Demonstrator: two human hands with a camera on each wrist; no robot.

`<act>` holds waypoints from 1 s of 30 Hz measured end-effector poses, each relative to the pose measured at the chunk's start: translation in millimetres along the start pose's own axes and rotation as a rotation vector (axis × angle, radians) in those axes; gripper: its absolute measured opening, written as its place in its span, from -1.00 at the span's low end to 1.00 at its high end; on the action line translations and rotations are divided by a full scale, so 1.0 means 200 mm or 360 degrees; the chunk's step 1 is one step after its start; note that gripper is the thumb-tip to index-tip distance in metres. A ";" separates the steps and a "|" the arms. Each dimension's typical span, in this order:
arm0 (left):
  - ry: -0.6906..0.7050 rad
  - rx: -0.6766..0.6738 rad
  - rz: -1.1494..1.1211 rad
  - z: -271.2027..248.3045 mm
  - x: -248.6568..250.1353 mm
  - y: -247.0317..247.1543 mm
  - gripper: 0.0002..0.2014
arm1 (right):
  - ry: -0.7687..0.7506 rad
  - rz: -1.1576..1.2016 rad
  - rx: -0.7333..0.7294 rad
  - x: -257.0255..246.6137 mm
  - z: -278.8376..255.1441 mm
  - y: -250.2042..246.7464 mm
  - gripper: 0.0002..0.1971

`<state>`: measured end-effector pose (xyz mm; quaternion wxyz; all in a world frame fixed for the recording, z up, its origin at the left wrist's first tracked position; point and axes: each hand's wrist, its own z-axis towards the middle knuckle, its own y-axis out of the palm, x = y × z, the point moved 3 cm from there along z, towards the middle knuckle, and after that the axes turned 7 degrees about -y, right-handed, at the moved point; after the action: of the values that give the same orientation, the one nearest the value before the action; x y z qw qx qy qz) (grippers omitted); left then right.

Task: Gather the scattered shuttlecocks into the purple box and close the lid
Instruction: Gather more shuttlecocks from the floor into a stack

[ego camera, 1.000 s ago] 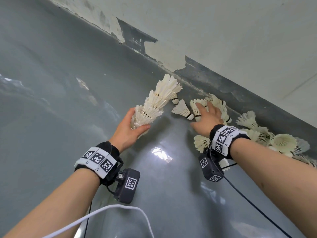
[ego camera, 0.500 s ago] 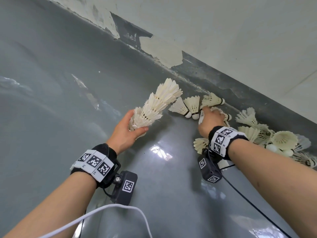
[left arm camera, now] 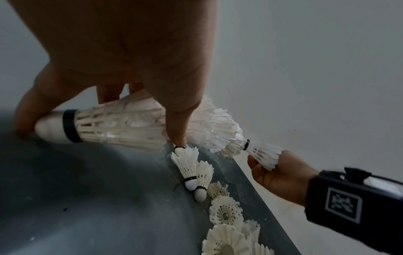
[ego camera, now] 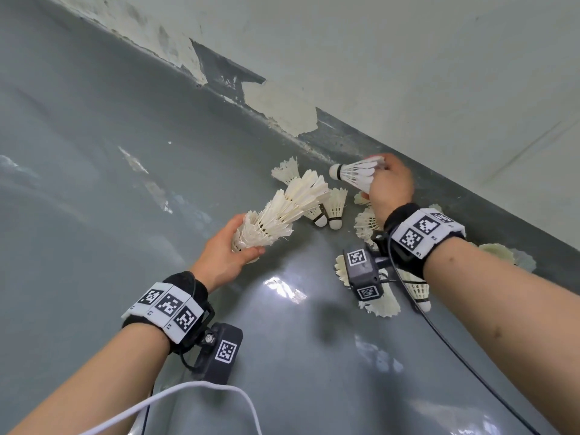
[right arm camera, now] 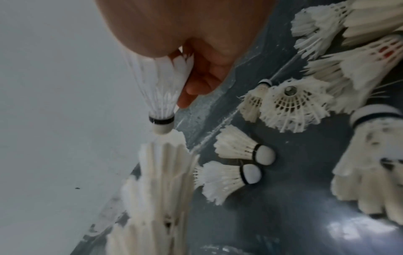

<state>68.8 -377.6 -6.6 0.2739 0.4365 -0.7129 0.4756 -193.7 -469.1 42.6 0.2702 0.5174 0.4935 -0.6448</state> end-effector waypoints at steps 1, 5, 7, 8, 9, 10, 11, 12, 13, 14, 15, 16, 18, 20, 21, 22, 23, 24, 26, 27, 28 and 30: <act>-0.0007 -0.0012 0.0012 0.01 -0.02 0.00 -0.39 | 0.0009 0.0016 -0.0081 -0.02 0.00 0.03 -0.65; 0.0012 -0.0040 0.0030 0.01 -0.02 0.00 -0.43 | -0.0045 -0.0105 -0.0370 -0.07 -0.03 0.11 -0.64; 0.0050 -0.0040 0.0036 0.00 0.01 -0.01 -0.44 | -0.0083 -0.0127 -0.0315 -0.10 -0.04 0.08 -0.64; 0.0060 -0.0039 0.0050 0.00 0.01 -0.01 -0.44 | -0.0063 -0.0126 -0.0319 -0.10 -0.03 0.07 -0.64; 0.0069 -0.0042 0.0073 0.01 0.01 -0.01 -0.44 | -0.0074 -0.0139 -0.0364 -0.11 -0.03 0.06 -0.65; 0.0076 -0.0046 0.0108 0.01 0.01 -0.01 -0.44 | -0.0110 -0.0207 -0.0459 -0.11 -0.03 0.06 -0.66; 0.0080 -0.0053 0.0154 0.01 0.01 -0.01 -0.44 | -0.0177 -0.0305 -0.0589 -0.11 -0.04 0.06 -0.67; 0.0082 -0.0057 0.0204 0.02 0.00 -0.01 -0.44 | -0.0238 -0.0390 -0.0731 -0.13 -0.05 0.07 -0.66; 0.0074 -0.0064 0.0247 0.02 -0.01 -0.01 -0.43 | -0.0295 -0.0453 -0.0841 -0.13 -0.06 0.08 -0.69; 0.0064 -0.0077 0.0282 0.02 -0.01 0.00 -0.43 | -0.0316 -0.0488 -0.0934 -0.14 -0.09 0.09 -0.71; 0.0056 -0.0090 0.0312 0.03 -0.03 0.00 -0.42 | -0.0304 -0.0497 -0.0996 -0.14 -0.11 0.10 -0.72; 0.0052 -0.0099 0.0343 0.03 -0.04 0.01 -0.41 | -0.0278 -0.0498 -0.1017 -0.15 -0.14 0.11 -0.69; 0.0038 -0.0095 0.0369 0.04 -0.04 0.02 -0.40 | -0.0269 -0.0501 -0.1009 -0.15 -0.18 0.12 -0.68; 0.0030 -0.0081 0.0367 0.05 -0.03 0.03 -0.41 | -0.0242 -0.0458 -0.1002 -0.15 -0.20 0.14 -0.73; 0.0034 -0.0075 0.0360 0.05 -0.02 0.03 -0.41 | -0.0185 -0.0357 -0.0957 -0.15 -0.20 0.14 -0.76; 0.0045 -0.0064 0.0348 0.05 -0.02 0.03 -0.41 | -0.0076 -0.0186 -0.0888 -0.15 -0.20 0.14 -0.78; 0.0066 -0.0050 0.0329 0.04 -0.01 0.02 -0.42 | 0.0055 0.0029 -0.0809 -0.15 -0.20 0.14 -0.77; 0.0081 -0.0034 0.0295 0.04 0.00 0.02 -0.42 | 0.0195 0.0266 -0.0745 -0.15 -0.19 0.13 -0.73; 0.0104 -0.0011 0.0176 0.03 0.02 0.02 -0.43 | 0.0374 0.0638 -0.0662 -0.15 -0.18 0.11 -0.68; 0.0113 0.0000 0.0113 0.03 0.02 0.02 -0.44 | 0.0393 0.0725 -0.0631 -0.15 -0.17 0.10 -0.65; 0.0120 0.0013 0.0061 0.02 0.03 0.03 -0.44 | 0.0385 0.0766 -0.0603 -0.14 -0.15 0.09 -0.61; 0.0144 0.0042 -0.0002 0.02 0.04 0.03 -0.46 | 0.0325 0.0747 -0.0542 -0.13 -0.13 0.06 -0.53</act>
<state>59.2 -383.4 -4.9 0.3004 0.4185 -0.6931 0.5042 -165.2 -454.1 62.6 0.4436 0.6267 0.4860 -0.4174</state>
